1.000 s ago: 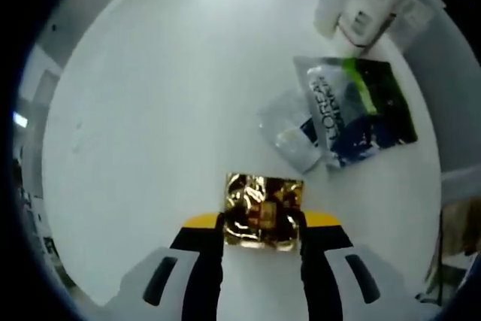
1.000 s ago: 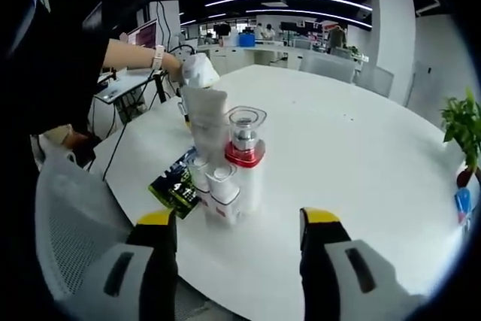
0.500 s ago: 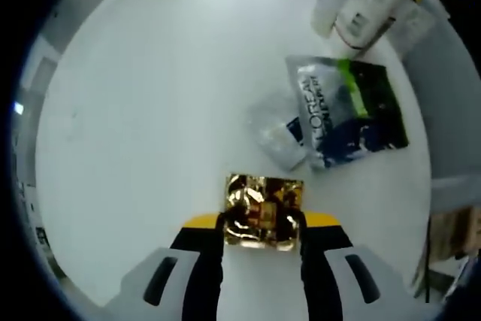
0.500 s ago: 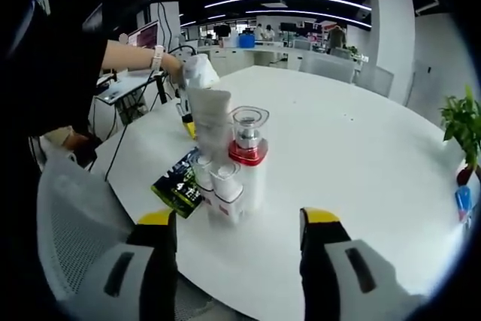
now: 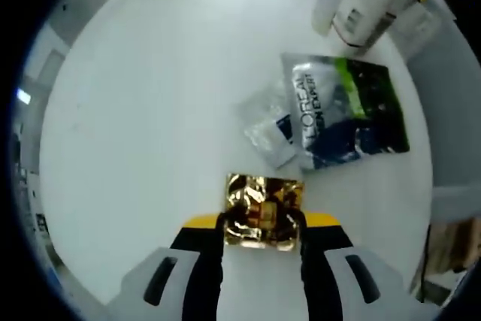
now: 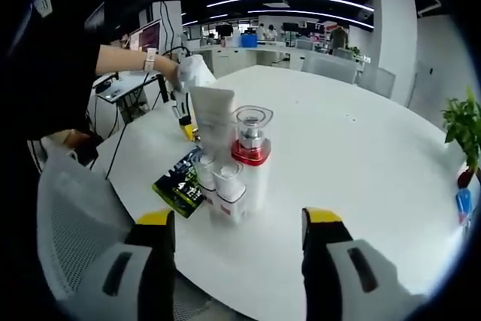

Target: Arrange the skincare products in the storage area until every visible bottle or jar stands upright without overlapping.

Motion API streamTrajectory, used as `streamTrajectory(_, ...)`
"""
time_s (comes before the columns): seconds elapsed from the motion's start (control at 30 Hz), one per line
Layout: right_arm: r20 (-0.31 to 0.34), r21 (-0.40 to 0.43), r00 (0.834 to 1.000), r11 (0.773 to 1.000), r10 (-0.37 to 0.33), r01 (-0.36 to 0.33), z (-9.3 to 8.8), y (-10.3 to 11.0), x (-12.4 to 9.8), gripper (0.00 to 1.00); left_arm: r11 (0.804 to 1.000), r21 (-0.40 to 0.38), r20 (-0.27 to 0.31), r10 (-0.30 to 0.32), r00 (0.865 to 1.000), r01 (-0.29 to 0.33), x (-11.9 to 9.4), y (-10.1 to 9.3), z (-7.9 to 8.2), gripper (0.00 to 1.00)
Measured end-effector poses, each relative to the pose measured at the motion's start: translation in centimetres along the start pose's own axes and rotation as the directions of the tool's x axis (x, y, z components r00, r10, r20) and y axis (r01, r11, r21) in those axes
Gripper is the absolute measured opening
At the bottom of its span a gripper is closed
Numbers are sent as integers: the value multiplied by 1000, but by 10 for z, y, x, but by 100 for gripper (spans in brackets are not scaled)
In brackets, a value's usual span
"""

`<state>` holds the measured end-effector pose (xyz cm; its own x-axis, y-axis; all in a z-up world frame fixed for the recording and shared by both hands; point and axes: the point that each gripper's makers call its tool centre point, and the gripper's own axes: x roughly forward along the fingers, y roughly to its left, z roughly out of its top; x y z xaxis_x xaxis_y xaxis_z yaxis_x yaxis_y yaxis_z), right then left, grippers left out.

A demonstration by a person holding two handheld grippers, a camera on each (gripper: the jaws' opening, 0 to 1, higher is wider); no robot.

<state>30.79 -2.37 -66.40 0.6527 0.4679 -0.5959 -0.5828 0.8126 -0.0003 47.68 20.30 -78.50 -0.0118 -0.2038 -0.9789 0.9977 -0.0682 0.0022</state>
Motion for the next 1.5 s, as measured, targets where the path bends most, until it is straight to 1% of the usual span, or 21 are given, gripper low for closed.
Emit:
streamTrajectory(0.03, 0, -2, 1000, 1000, -2, 2, 0, 0, 0, 72, 1000, 2, -6, 1, 1000, -1, 0, -2, 0, 36)
streamTrajectory(0.1, -7, -6, 1000, 1000, -2, 2, -1, 0, 1, 76, 1000, -19, -8, -2, 1000, 1, -1, -4, 0, 36)
streamTrajectory(0.17, -9, -9, 1000, 1000, -5, 5, -1, 0, 1, 77, 999, -32, -8, -8, 1000, 7, -1, -8, -1, 36)
streamTrajectory(0.27, -5, -7, 1000, 1000, -10, 10, -1, -2, 1, 79, 1000, -17, -38, 13, 999, -14, -1, -12, -7, 36)
streamTrajectory(0.4, -10, -16, 1000, 1000, -9, 9, -1, -2, 2, 83, 999, -51, -26, 2, 1000, -3, -2, -18, -7, 36)
streamTrajectory(0.63, 8, -27, 1000, 1000, 4, -4, 4, 0, 4, 88, 999, -39, -50, 29, 998, -31, -7, -25, -9, 36)
streamTrajectory(0.73, 6, -29, 1000, 999, 15, -15, 4, 2, 4, 91, 998, -47, -50, 27, 998, -29, -8, -28, -8, 36)
streamTrajectory(0.87, 18, -39, 1000, 999, 15, -14, 6, 3, 1, 93, 998, -59, -46, 33, 998, -36, -10, -33, -5, 36)
streamTrajectory(1.13, 37, -40, 999, 999, 6, -4, 7, 4, -2, 95, 997, -75, -61, 32, 998, -37, -8, -46, -5, 36)
streamTrajectory(1.37, 47, -43, 999, 999, 8, -6, 8, 5, -1, 95, 997, -79, -70, 12, 998, -18, -3, -60, -4, 36)
streamTrajectory(1.5, 53, -44, 999, 999, 13, -11, 9, 7, -1, 95, 996, -82, -82, 23, 996, -30, 0, -63, -6, 36)
